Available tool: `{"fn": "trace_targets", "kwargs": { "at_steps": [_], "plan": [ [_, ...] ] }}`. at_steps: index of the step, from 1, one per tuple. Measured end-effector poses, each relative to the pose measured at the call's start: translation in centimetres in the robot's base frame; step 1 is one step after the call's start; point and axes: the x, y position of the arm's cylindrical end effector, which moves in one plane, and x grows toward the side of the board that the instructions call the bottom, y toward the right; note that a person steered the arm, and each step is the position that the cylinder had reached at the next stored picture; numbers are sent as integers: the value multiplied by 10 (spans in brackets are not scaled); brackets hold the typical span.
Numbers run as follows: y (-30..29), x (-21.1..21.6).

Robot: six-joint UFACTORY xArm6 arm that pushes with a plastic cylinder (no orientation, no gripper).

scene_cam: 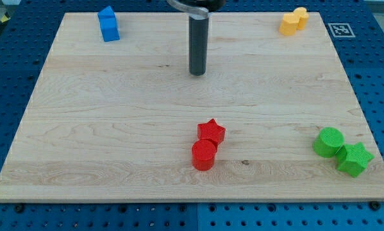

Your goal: Separate the green star from green circle

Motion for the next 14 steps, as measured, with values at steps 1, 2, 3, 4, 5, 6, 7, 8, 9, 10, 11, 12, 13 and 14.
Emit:
{"fn": "trace_targets", "kwargs": {
  "at_steps": [1,2,3,4,5,6,7,8,9,10,11,12,13,14],
  "plan": [
    [-49,15],
    [-92,16],
    [-92,16],
    [-92,16],
    [-76,16],
    [-27,16],
    [39,16],
    [116,26],
    [199,52],
    [261,99],
    [267,104],
    [269,104],
    [304,113],
    [339,139]
  ]
}}
